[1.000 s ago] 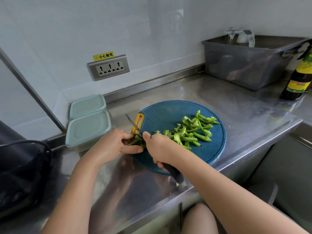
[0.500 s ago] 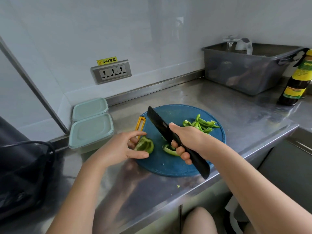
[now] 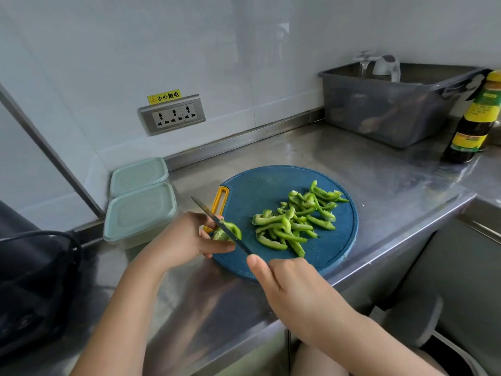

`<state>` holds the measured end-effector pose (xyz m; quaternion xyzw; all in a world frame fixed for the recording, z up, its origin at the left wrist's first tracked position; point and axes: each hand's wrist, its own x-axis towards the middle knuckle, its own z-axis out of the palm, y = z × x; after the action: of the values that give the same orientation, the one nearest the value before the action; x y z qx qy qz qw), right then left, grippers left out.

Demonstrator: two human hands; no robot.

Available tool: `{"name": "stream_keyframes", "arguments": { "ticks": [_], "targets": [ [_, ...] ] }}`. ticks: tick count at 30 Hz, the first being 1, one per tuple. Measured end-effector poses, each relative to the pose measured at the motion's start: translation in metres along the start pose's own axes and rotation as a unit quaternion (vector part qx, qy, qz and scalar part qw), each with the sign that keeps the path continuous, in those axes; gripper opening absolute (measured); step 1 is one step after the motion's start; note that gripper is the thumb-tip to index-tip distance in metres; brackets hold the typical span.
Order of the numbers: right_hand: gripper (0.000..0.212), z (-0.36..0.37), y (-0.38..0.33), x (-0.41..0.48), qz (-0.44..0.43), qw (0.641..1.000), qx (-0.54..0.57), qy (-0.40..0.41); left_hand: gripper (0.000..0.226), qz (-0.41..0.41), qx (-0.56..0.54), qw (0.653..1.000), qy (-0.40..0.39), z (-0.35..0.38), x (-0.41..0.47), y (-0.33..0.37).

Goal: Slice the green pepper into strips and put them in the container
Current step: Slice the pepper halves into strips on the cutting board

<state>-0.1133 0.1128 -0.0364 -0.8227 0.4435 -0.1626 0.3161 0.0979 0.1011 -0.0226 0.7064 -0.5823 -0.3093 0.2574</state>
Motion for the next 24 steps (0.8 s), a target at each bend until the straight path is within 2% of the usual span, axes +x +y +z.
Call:
{"name": "stream_keyframes", "arguments": {
  "ticks": [4, 6, 9, 13, 16, 20, 22, 24],
  "targets": [
    [0.057, 0.006, -0.001, -0.002, 0.006, 1.0, -0.017, -0.005, 0.024, 0.013, -0.018, 1.0, 0.003, 0.0, 0.0, 0.001],
    [0.056, 0.007, 0.0, -0.001, 0.006, 1.0, -0.014, -0.009, 0.034, 0.022, -0.011, 1.0, 0.0, 0.0, -0.001, 0.002],
    [0.055, 0.007, -0.001, -0.004, 0.005, 1.0, -0.003, -0.014, 0.015, 0.015, -0.007, 1.0, 0.012, 0.0, -0.001, 0.002],
    [0.056, 0.007, -0.003, -0.008, 0.007, 1.0, 0.003, -0.019, 0.029, -0.005, 0.005, 1.0, 0.02, 0.0, 0.0, 0.0],
    [0.056, 0.009, -0.002, -0.008, 0.009, 1.0, 0.002, -0.016, 0.013, 0.002, -0.005, 1.0, 0.021, 0.001, 0.0, 0.003],
    [0.056, 0.012, -0.001, -0.007, 0.012, 1.0, 0.009, -0.013, 0.015, -0.005, -0.006, 1.0, 0.025, 0.002, -0.001, 0.004],
    [0.058, 0.013, -0.001, -0.006, 0.015, 1.0, 0.023, -0.014, 0.032, -0.018, 0.006, 0.999, 0.029, 0.002, 0.0, 0.002],
    [0.059, 0.014, 0.0, -0.005, 0.021, 0.999, 0.047, -0.019, 0.038, -0.027, 0.015, 0.999, 0.036, 0.002, 0.001, 0.001]
  ]
}}
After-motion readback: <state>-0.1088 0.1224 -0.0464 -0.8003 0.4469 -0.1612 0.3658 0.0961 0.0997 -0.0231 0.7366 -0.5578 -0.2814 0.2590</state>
